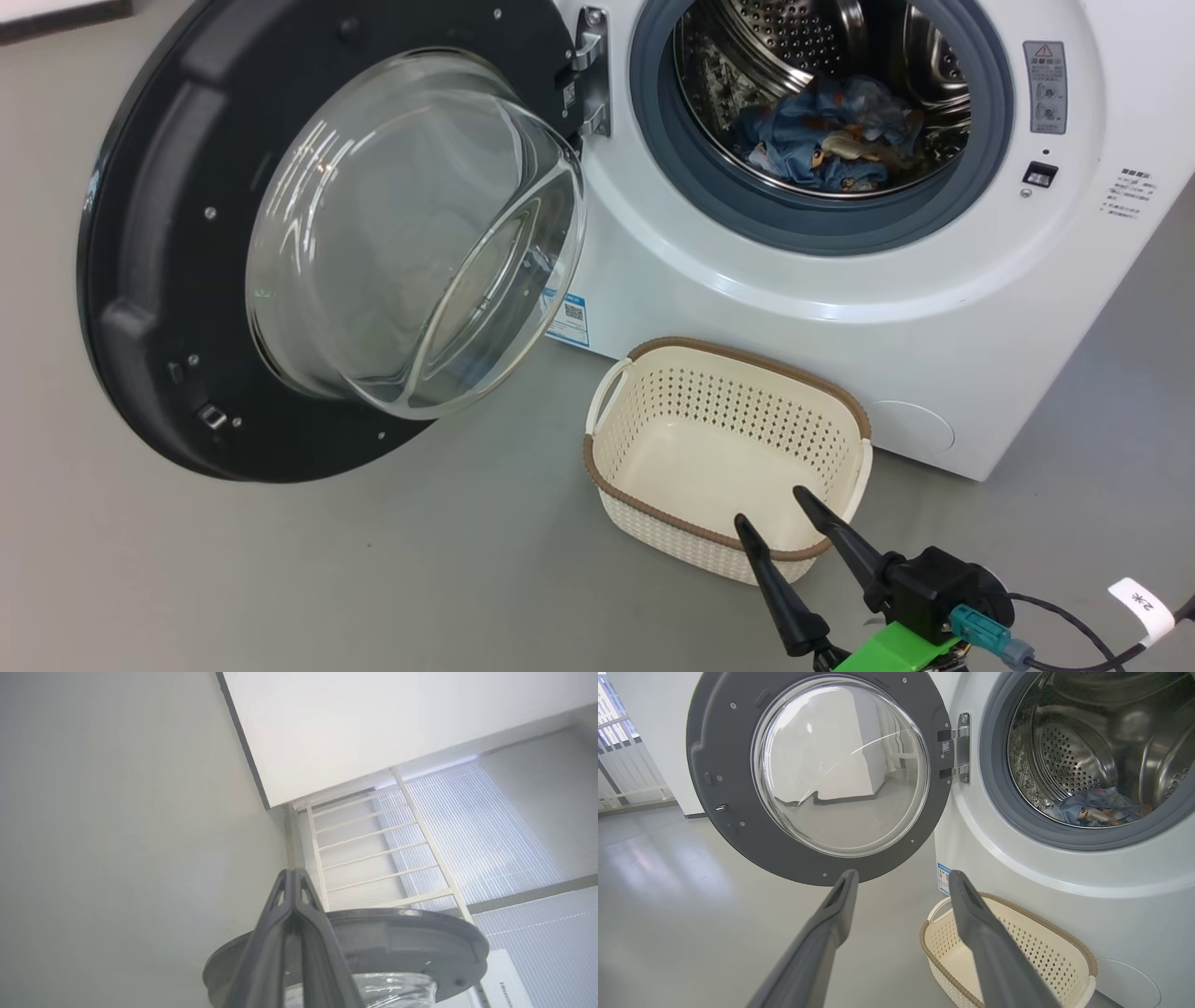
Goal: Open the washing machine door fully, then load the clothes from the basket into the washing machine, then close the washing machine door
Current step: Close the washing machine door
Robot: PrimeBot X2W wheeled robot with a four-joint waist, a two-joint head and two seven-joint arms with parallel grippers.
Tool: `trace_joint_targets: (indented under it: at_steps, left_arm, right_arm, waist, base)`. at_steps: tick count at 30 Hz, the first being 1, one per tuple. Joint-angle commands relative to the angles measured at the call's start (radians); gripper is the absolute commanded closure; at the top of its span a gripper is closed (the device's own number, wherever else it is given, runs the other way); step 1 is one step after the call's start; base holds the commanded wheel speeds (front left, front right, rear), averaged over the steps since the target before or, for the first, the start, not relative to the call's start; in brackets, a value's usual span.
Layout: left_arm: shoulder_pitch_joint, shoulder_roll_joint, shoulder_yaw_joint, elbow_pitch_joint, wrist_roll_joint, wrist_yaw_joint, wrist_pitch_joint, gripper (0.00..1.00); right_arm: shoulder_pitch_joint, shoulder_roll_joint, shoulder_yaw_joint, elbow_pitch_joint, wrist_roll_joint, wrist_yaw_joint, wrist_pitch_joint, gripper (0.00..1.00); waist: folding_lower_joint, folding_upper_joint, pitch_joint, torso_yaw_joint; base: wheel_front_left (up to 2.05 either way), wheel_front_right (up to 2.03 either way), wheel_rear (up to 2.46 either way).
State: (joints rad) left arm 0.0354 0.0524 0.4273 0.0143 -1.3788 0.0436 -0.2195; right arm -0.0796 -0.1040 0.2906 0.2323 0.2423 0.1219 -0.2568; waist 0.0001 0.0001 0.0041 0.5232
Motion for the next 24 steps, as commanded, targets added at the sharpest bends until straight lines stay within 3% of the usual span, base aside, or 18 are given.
trace_joint_targets:
  at_steps: [1, 6, 11, 17, 24]
  left_arm:
    - [-0.087, 0.072, 0.070, -0.012, -0.062, -0.004, 0.040, 1.00]
    - [-0.267, 0.242, 0.181, 0.147, -0.229, 0.020, 0.152, 1.00]
    - [-0.427, 0.366, 0.176, 0.346, -0.278, 0.048, 0.229, 1.00]
    - [-0.551, 0.422, 0.139, 0.504, -0.277, 0.024, 0.260, 1.00]
    - [-0.659, 0.452, 0.109, 0.668, -0.285, -0.047, 0.308, 1.00]
  right_arm:
    - [-0.011, -0.002, 0.029, -0.020, 0.005, 0.009, -0.005, 0.00]
    - [-0.018, -0.015, 0.042, -0.014, 0.006, 0.009, -0.005, 0.00]
    - [-0.007, -0.035, 0.027, -0.016, 0.001, 0.009, -0.005, 0.00]
    - [0.030, -0.054, -0.001, -0.026, -0.011, 0.009, -0.005, 0.00]
    - [0.063, -0.082, -0.031, -0.046, -0.030, 0.009, -0.005, 0.00]
  waist:
    - [-0.0001, -0.0001, 0.006, 0.002]
    - [-0.0001, -0.0001, 0.024, 0.000]
    - [-0.0001, -0.0001, 0.039, -0.007]
    - [-0.0001, -0.0001, 0.056, -0.015]
    - [-0.0001, -0.0001, 0.109, -0.052]
  base:
    - [0.00, 0.00, 0.00]
    - [0.00, 0.00, 0.00]
    - [0.00, 0.00, 0.00]
    - [0.00, 0.00, 0.00]
    - [0.00, 0.00, 0.00]
